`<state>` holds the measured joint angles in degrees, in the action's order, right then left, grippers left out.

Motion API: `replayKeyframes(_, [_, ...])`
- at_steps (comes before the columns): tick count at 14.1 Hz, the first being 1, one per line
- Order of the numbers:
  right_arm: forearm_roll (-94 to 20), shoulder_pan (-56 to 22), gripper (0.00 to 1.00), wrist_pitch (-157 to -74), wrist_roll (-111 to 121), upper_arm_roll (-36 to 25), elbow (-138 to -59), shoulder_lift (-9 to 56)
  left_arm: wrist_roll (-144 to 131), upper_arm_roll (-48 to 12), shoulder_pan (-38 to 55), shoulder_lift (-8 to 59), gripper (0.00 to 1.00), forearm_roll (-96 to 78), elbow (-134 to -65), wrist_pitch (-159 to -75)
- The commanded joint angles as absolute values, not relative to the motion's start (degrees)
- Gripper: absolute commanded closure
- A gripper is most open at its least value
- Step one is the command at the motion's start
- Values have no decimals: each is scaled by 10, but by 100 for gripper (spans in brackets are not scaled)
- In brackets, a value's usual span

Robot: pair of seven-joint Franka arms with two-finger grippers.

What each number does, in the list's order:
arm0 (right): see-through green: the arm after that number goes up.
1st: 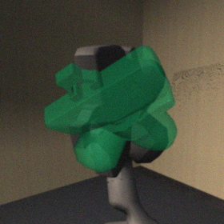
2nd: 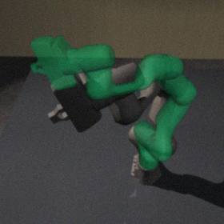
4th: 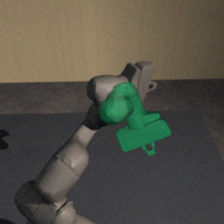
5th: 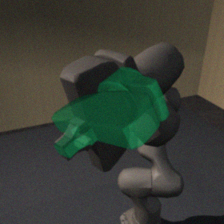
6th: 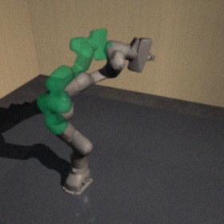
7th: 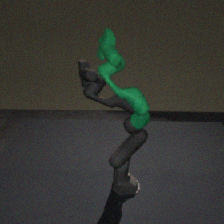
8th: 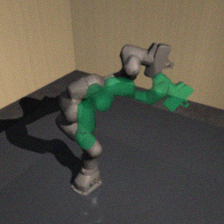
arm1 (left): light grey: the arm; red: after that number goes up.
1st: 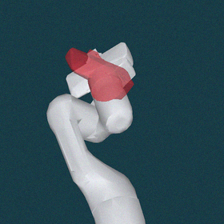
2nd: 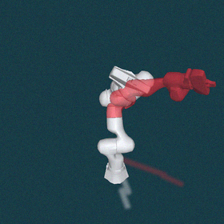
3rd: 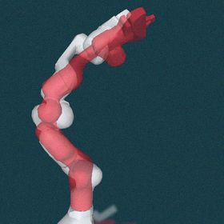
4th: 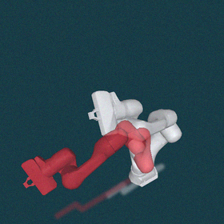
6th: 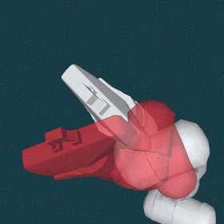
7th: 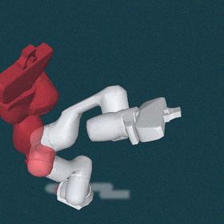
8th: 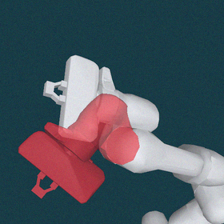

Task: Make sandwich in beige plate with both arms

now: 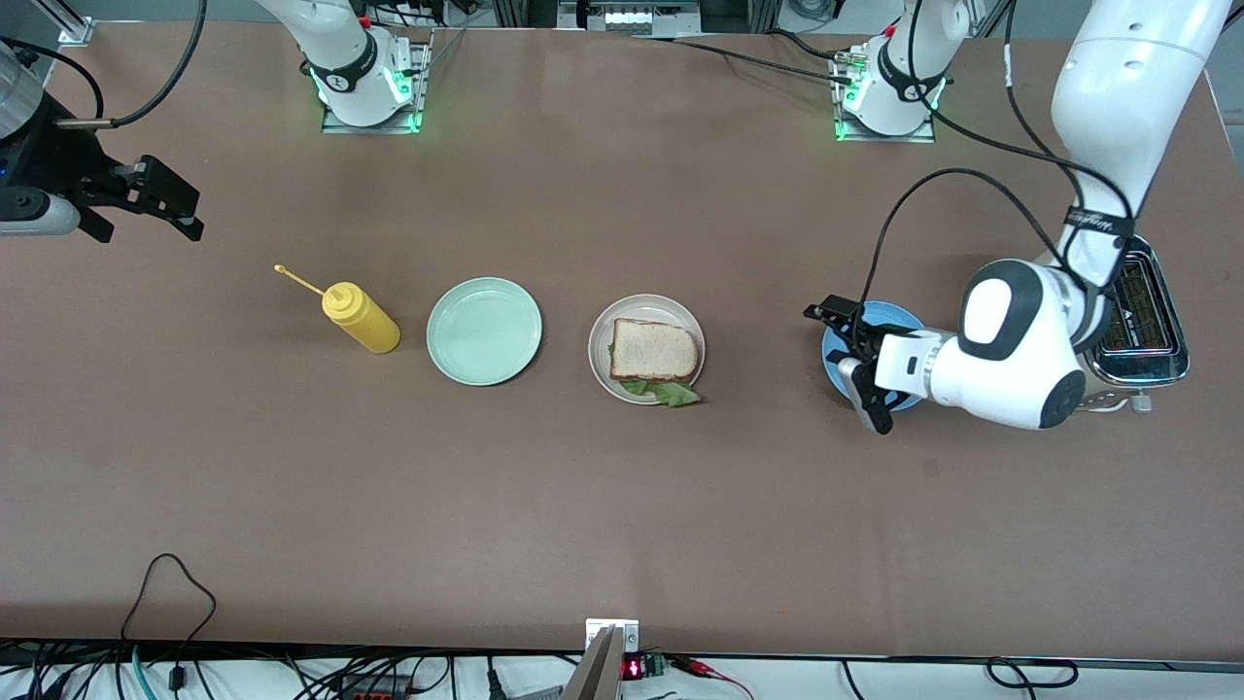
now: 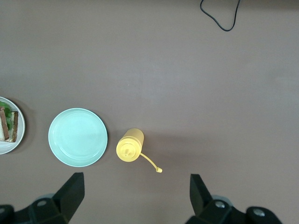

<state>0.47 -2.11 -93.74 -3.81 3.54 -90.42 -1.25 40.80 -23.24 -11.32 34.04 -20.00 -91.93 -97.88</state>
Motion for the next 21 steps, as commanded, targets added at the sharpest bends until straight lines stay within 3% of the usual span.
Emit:
replayKeyframes(1, [8, -25, 0, -929, -32, 33, -891, -8, 361, -230, -112, 307, 0, -133, -881, -906])
replayKeyframes(4, [7, -25, 0, -928, -32, 33, -891, -7, 323, -231, -112, 287, 0, -49, -831, -831])
replayKeyframes(9, [6, -25, 0, -927, -32, 33, -892, -8, 295, -230, -112, 214, 0, 39, -822, -810])
replayKeyframes(14, [5, -25, 0, -927, -32, 33, -892, -7, 287, -230, -107, 208, 0, 98, -749, -726])
replayKeyframes(16, [5, -25, 0, -927, -32, 33, -893, -7, 251, -226, -99, 186, 0, 105, -752, -724])
replayKeyframes(21, [5, -25, 0, -927, -34, 33, -893, -7, 86, -94, -5, 100, 0, 67, -803, -776])
